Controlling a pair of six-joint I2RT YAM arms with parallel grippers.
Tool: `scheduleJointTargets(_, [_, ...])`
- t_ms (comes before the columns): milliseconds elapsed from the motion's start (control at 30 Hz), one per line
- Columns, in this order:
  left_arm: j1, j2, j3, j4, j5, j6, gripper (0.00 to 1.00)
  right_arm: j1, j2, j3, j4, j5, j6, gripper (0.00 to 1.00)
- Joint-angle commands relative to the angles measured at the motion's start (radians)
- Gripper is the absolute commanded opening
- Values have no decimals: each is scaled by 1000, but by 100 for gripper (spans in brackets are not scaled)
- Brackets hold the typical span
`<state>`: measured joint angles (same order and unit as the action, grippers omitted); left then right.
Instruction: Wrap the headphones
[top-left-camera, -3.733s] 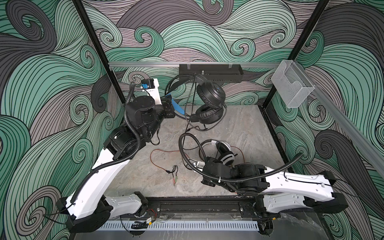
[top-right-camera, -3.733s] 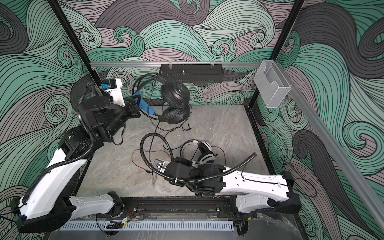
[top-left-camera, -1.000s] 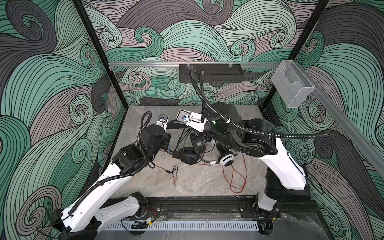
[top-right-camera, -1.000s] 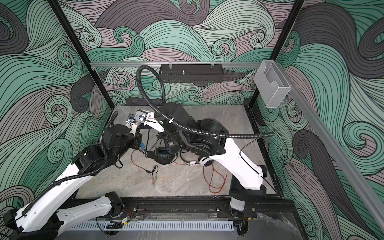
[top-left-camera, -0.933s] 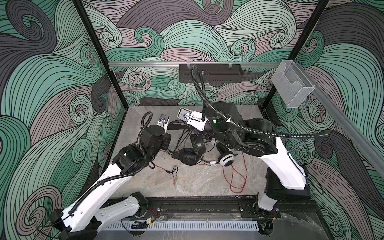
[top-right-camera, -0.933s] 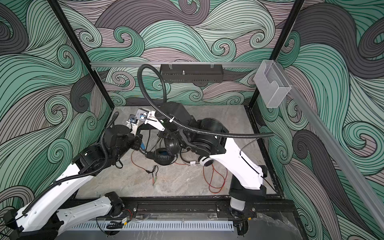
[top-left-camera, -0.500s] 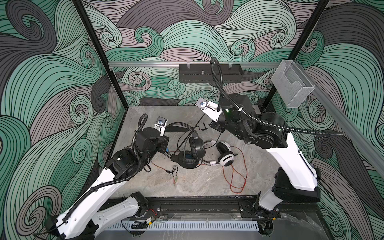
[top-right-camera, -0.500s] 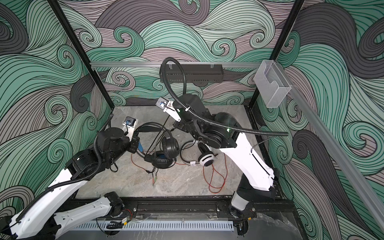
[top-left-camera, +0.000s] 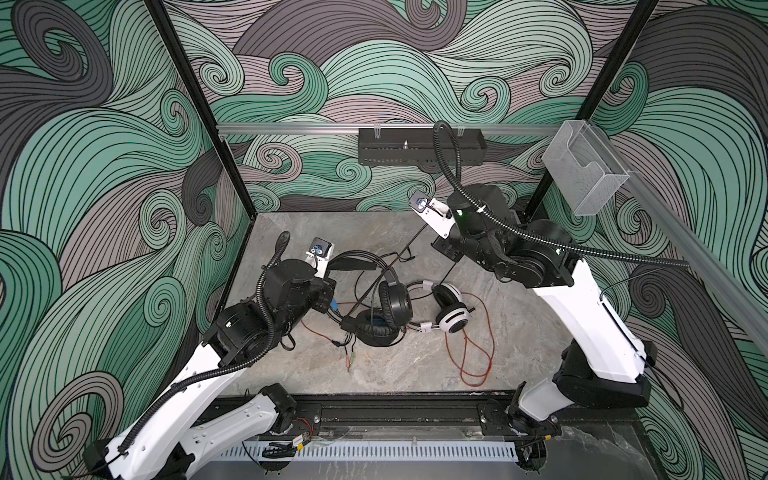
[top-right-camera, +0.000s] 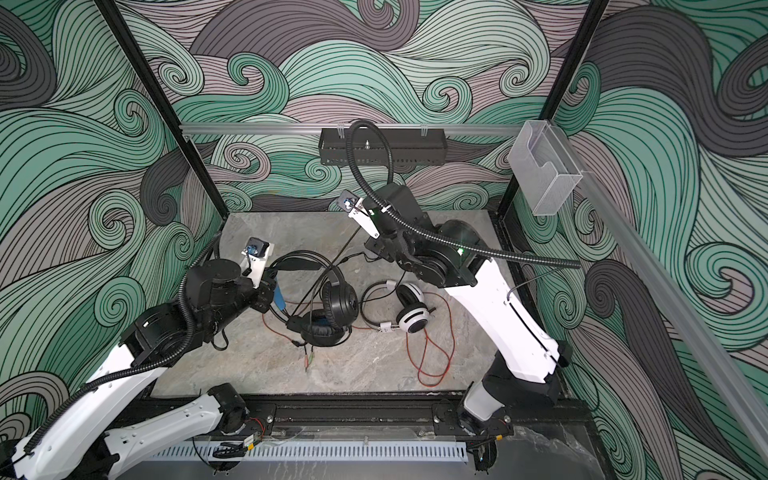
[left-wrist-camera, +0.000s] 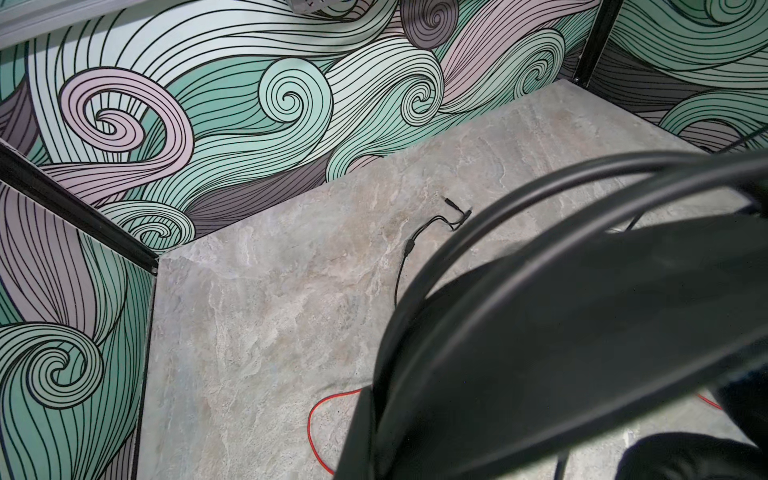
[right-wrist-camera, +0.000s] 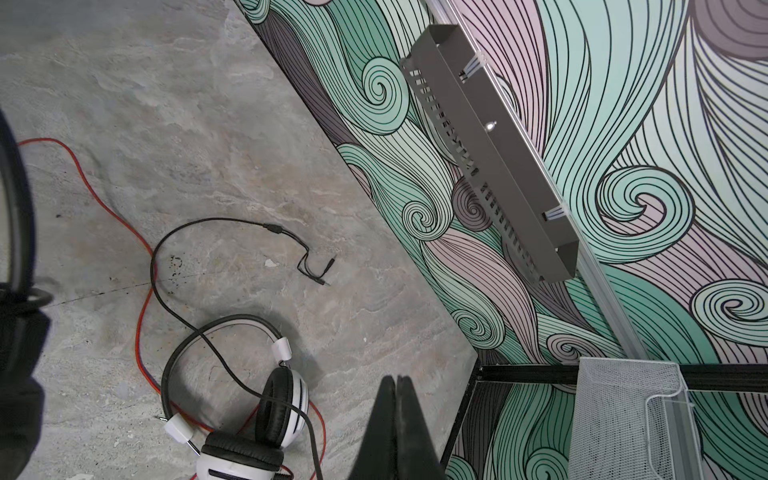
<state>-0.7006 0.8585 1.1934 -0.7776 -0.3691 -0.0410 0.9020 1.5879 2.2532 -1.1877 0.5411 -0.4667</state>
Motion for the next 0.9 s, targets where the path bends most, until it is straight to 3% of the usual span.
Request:
scheduleJointTargets(0, [3,-32,14,-6,37,-35,0,-34,-31,21,19,-6,30,0])
scheduleJointTargets(233, [3,-37,14,-25,62,-32,0,-95,17,118,19,-36,21,0])
scheduleJointTargets(500, [3,-49,14,-35,76,-37,0,-124,33,120,20,-52,41,0])
scheduleJointTargets(867, [4,-55,47,6,200,-122,0,-174,13,-134,116,-139,139,0])
